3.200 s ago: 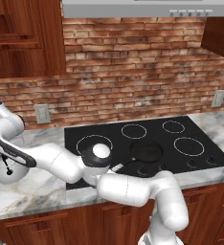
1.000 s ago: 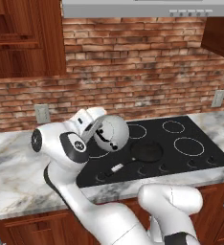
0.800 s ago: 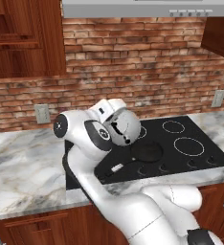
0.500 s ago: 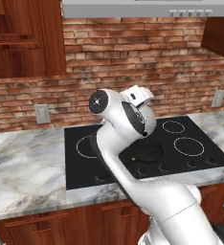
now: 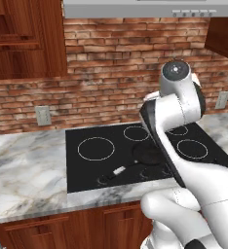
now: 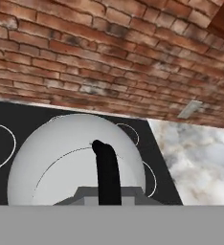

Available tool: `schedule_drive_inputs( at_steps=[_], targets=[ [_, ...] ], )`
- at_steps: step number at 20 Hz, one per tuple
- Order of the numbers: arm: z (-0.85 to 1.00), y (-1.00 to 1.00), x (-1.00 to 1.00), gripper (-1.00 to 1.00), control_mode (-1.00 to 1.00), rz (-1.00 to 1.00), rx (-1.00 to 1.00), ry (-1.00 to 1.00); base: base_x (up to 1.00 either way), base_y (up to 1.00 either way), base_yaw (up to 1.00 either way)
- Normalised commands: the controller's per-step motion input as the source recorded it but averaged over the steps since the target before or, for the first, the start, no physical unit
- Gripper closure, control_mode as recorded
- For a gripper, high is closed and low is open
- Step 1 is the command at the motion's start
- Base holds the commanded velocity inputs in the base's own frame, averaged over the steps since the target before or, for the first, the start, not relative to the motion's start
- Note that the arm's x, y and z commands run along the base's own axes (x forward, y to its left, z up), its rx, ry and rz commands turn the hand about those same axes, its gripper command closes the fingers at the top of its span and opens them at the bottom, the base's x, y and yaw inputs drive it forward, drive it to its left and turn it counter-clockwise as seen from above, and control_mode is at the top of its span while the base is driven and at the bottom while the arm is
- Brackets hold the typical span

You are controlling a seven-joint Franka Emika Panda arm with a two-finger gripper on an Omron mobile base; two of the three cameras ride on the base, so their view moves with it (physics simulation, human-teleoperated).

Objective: Pick the kettle from the counter and place it on a stove burner. Then turn the burner on.

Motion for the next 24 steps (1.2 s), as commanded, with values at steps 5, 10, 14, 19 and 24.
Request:
schedule_drive_inputs(
  at_steps=[5,10,14,19,24],
  targets=[
    [0.12,-1.0,0.0,1.0,-1.0,-0.01,0.29,0.0,0.0,0.0,0.0],
    [0.0,-1.0,0.02,1.0,-1.0,-0.2,0.15,0.03,0.0,0.0,0.0],
    [-0.01,-0.95,0.0,1.0,-1.0,-0.49,0.14,0.08,0.0,0.0,0.0],
    [-0.03,-0.62,0.04,1.0,-1.0,-0.54,0.1,0.1,0.0,0.0,0.0],
    [0.0,-0.24,0.03,1.0,-1.0,-0.21,0.07,0.03,0.0,0.0,0.0]
  ],
)
